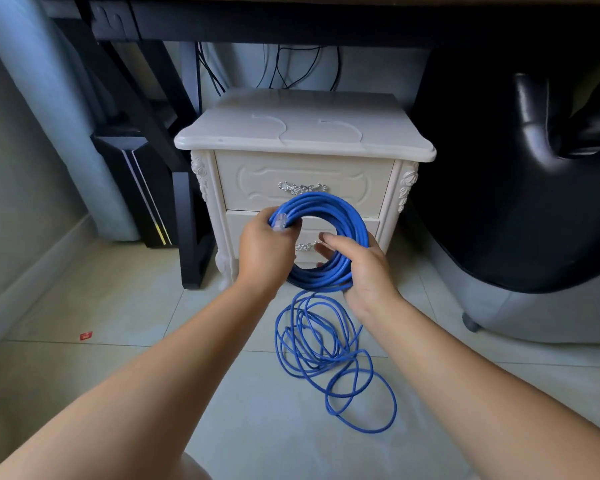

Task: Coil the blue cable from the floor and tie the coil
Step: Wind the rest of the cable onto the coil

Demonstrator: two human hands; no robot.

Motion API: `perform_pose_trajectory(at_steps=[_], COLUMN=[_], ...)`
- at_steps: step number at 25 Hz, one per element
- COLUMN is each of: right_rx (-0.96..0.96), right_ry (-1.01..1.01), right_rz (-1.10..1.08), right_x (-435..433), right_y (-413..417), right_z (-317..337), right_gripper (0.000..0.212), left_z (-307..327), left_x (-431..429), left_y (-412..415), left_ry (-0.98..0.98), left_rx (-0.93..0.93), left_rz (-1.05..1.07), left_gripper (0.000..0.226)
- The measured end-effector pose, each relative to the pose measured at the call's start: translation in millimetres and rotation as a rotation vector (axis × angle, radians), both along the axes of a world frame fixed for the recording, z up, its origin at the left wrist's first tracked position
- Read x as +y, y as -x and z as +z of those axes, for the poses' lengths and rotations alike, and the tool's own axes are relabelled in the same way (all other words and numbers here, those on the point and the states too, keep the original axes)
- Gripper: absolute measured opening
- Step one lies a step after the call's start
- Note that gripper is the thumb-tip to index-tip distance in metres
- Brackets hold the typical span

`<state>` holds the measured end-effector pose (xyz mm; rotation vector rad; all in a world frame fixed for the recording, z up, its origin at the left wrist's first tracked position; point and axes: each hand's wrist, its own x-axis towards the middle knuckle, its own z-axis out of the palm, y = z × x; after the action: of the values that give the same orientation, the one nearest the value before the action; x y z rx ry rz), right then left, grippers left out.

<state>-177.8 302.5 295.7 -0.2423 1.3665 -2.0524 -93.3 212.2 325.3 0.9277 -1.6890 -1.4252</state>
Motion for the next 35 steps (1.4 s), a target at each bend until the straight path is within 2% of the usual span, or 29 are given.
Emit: perform_pose_trajectory(at_steps=[2, 4, 5, 9, 12, 14, 17, 19, 21, 23, 26, 28, 30, 33, 35], right_rx=[-0.014, 0.116, 0.181, 0.31, 0.478, 0.542, 0.647, 0.725, 0.881, 1.027, 1.086, 1.014, 0.86, 0.534, 0.374], right_ry=[0.062, -0.065, -0.132, -0.243, -0.378, -0.436, -0.503, -0.517, -0.527, -0.575, -0.576, -0.511, -0.415, -0.289, -0.236], right_rz=[0.015, -0.055, -0.106, -0.172, -0.078, -0.033, 0.002, 0.063, 0.219, 0.362, 0.302, 0.197, 0.141, 0.235, 0.259], right_x=[-2, -3, -2, 10, 19, 24, 29, 32, 34, 33, 29, 26, 26, 28, 28], right_y=[-4, -4, -1, 29, 40, 43, 48, 46, 39, 30, 27, 28, 32, 33, 28], right_z=[2, 3, 4, 13, 23, 29, 35, 41, 46, 47, 39, 38, 39, 31, 24], right_gripper=[0.029, 0.027, 0.027, 0.029, 0.031, 0.034, 0.03, 0.034, 0.037, 0.037, 0.037, 0.039, 0.037, 0.024, 0.029], left_z=[0, -2, -3, -3, -8, -10, 0, 4, 4, 2, 0, 2, 5, 5, 5], left_x=[7, 10, 10, -6, -16, -19, -21, -19, -14, -8, 2, 4, 3, -1, -2], left_y=[3, 6, 6, -2, -5, -4, -8, -10, -8, -7, -3, 0, 1, -2, -2], left_ry=[-0.139, -0.24, -0.267, -0.216, -0.162, -0.109, -0.224, -0.19, 0.024, 0.212, 0.378, 0.348, 0.242, 0.048, -0.058], left_rx=[0.094, 0.119, 0.09, -0.14, -0.125, -0.124, -0.11, -0.116, -0.17, -0.234, -0.334, -0.291, -0.197, -0.046, 0.022], left_rz=[0.061, 0.048, -0.022, -0.502, -0.652, -0.74, -0.868, -0.824, -0.677, -0.577, -0.448, -0.385, -0.348, -0.289, -0.236], left_gripper=[0.007, 0.004, 0.006, 0.058, 0.102, 0.111, 0.113, 0.112, 0.102, 0.078, 0.03, 0.018, 0.015, 0.005, 0.004])
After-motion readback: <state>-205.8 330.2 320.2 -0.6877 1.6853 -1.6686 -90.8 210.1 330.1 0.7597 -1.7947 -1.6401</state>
